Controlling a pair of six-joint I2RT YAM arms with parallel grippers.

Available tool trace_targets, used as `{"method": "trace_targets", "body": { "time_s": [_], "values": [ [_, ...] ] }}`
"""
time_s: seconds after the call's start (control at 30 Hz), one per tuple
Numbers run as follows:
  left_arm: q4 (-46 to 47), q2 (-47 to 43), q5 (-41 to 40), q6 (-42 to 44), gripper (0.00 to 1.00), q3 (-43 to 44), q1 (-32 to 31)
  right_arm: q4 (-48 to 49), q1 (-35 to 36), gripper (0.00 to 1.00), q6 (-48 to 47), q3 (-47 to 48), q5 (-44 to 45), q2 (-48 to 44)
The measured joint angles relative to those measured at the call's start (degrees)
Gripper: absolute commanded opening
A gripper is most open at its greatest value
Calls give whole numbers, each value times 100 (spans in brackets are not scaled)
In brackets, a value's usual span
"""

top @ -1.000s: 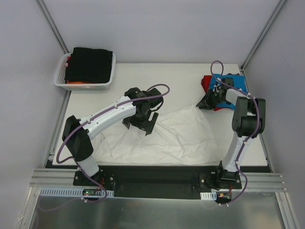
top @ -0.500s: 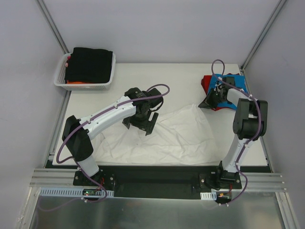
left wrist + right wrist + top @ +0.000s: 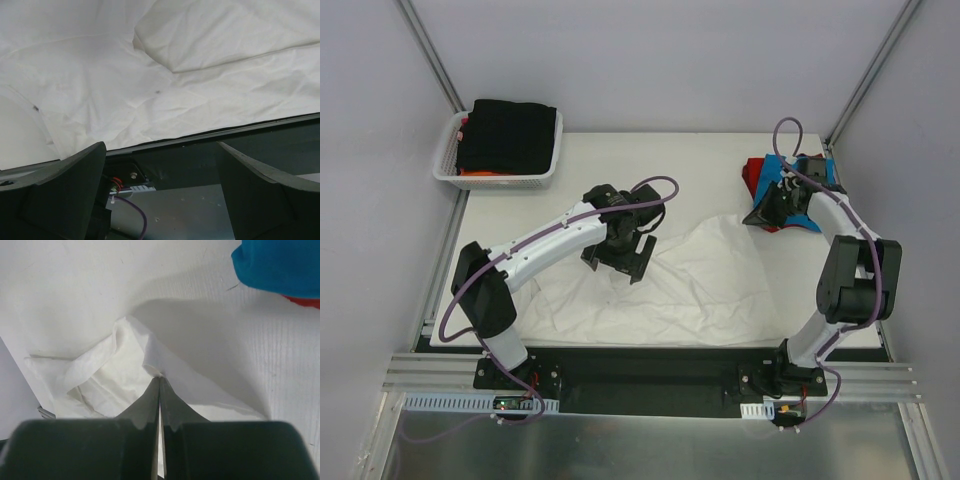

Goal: Fold and stack the t-shirts

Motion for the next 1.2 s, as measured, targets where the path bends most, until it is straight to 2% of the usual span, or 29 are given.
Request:
{"method": "trace_targets", "body": {
  "time_s": [0.23,0.4,0.77,1.2],
  "values": [
    [59,33,0,2,91,33,-42,-348,0,1,4,-610,37,-811],
    [157,149,2,2,90,98,-46,-713,2,1,0,-1001,66,-1709],
    [348,376,57,4,90,138,-160,-1851,2,1,-181,-1368,232,-3362],
    [437,380,87,15,91,173,-232,-2809,9,1,-151,-2332,293,-4815]
  ]
}}
